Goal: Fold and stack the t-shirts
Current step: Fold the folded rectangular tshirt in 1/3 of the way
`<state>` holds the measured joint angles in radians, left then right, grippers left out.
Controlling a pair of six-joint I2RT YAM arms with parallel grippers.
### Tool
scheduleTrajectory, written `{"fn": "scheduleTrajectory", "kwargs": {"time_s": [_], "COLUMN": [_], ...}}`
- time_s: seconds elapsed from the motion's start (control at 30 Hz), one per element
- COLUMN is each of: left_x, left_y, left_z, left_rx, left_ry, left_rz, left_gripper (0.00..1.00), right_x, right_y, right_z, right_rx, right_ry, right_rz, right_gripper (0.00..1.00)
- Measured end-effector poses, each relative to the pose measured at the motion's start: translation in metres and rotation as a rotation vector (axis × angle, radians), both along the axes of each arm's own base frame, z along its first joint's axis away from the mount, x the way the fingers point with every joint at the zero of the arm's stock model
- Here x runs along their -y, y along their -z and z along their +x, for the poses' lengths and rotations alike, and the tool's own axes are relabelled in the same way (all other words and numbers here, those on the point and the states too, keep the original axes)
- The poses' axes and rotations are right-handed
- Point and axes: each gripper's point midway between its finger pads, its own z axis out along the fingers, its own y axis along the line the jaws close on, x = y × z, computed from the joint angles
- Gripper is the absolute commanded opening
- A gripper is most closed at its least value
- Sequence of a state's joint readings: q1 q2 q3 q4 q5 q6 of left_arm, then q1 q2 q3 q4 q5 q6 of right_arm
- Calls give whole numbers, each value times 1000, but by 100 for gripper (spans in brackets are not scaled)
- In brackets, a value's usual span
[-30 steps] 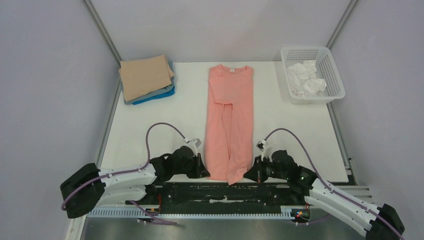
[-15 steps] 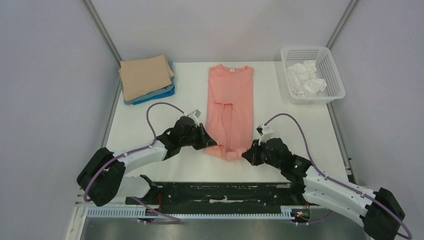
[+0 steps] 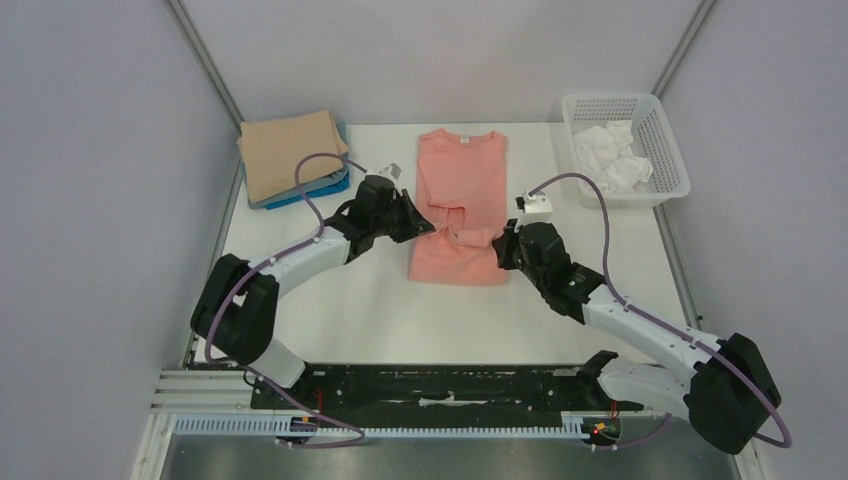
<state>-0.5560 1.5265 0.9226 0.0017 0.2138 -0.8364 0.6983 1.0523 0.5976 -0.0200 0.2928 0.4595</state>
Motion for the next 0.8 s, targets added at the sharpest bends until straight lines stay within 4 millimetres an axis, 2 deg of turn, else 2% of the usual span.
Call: {"fn": "scheduleTrajectory", "kwargs": {"time_s": [0.2, 0.37, 0.73, 0.8], "left_x": [-1, -4, -13, -15], "left_y": [2, 16, 53, 57], "left_z": [42, 67, 105, 110], "left_rx": [23, 13, -34, -43], "left_ry": [-29, -33, -57, -59], "left_rz": [60, 102, 153, 158], "left_gripper": [2, 2, 3, 9], "right_x": [14, 16, 16, 17], "right_y": [5, 15, 41, 47], "right_z": [37, 62, 102, 108], "right_rx": [13, 1, -31, -40], "right_ry": [44, 40, 24, 27], "right_rz": [-51, -70, -85, -83], "right_gripper": [0, 0, 0, 1]}}
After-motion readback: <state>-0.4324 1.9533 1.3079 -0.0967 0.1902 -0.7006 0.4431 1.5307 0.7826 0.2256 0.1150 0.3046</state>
